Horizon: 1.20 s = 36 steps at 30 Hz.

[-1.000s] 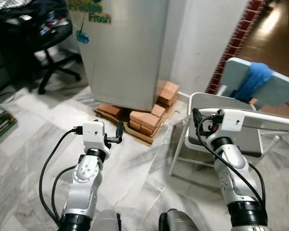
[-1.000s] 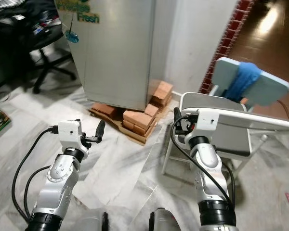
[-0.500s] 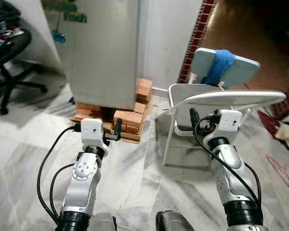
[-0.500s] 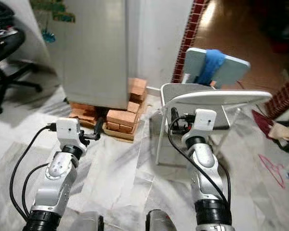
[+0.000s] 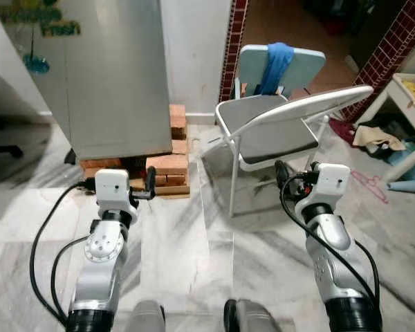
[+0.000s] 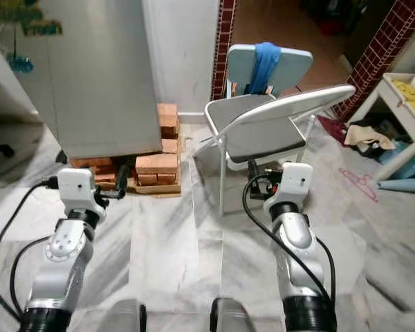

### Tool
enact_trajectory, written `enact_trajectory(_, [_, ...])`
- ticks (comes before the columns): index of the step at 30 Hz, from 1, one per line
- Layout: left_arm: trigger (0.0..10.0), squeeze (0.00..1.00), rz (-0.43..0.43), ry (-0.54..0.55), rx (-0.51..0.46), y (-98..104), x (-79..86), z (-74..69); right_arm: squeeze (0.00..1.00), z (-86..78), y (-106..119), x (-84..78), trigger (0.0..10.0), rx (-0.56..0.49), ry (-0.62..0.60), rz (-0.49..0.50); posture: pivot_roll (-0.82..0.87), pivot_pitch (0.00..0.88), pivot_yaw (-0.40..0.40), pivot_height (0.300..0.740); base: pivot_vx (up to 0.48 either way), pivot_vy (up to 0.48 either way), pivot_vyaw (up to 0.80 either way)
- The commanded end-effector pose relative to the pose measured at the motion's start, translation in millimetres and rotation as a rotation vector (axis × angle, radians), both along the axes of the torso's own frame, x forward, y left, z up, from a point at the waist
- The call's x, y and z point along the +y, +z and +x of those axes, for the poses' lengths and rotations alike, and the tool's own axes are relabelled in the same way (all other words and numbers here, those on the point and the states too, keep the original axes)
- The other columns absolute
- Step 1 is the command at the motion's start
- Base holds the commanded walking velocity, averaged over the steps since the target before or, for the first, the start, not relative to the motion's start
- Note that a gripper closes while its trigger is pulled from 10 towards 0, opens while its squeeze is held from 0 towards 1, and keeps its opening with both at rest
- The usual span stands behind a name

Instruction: Restocking fridge

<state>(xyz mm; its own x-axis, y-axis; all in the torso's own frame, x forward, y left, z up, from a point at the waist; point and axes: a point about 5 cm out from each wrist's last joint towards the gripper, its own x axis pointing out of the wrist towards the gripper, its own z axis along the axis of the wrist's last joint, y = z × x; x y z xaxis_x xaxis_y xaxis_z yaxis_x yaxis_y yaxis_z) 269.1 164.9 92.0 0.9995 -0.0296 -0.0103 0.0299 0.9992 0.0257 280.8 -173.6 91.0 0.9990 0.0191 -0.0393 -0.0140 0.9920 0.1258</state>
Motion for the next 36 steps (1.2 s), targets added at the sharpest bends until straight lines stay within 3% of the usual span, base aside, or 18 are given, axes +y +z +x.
enact_trajectory(1, [10.0,0.0,0.011,0.038,-0.004,1.6,7.2,-1.5,0.0,2.5,8.9,8.6,10.0,-0.037,0.035,0.002,0.05,0.122,-0.04,0.74,0.0,0.48,0.0])
enact_trajectory(13, [10.0,0.0,0.019,-0.017,0.037,-12.5,-5.7,1.3,0.0,-1.6,-3.9,5.4,10.0,-0.036,0.011,-0.027,0.05,0.0,0.012,0.74,0.0,0.48,0.0])
enact_trajectory(23, [10.0,0.0,0.025,-0.038,0.088,-34.7,-9.9,8.5,0.0,1.4,-19.4,10.2,10.0,-0.011,0.041,-0.057,0.02,0.0,0.022,0.74,0.0,0.48,0.0])
enact_trajectory(27, [10.0,0.0,0.021,-0.053,0.084,-34.0,-13.9,12.6,0.0,6.6,-16.3,10.6,10.0,-0.021,0.048,-0.061,0.02,0.0,0.021,0.74,0.0,0.48,0.0])
enact_trajectory(29, [10.0,0.0,0.034,-0.081,0.038,-26.7,-21.9,19.4,0.0,10.3,-19.6,11.9,10.0,-0.006,0.056,-0.073,0.04,0.0,0.02,0.74,0.0,0.48,0.0])
enact_trajectory(33, [10.0,0.0,0.047,-0.108,0.017,-23.5,-23.3,12.1,0.0,3.2,-22.4,13.5,10.0,-0.004,0.065,-0.078,0.04,0.0,0.02,0.74,0.0,0.48,-0.7])
enact_trajectory(36, [10.0,0.0,0.038,-0.089,0.057,-36.0,-14.7,5.0,0.0,-4.4,-29.9,8.5,10.0,0.013,0.044,-0.068,0.04,0.0,0.015,0.74,0.0,0.48,-0.27])
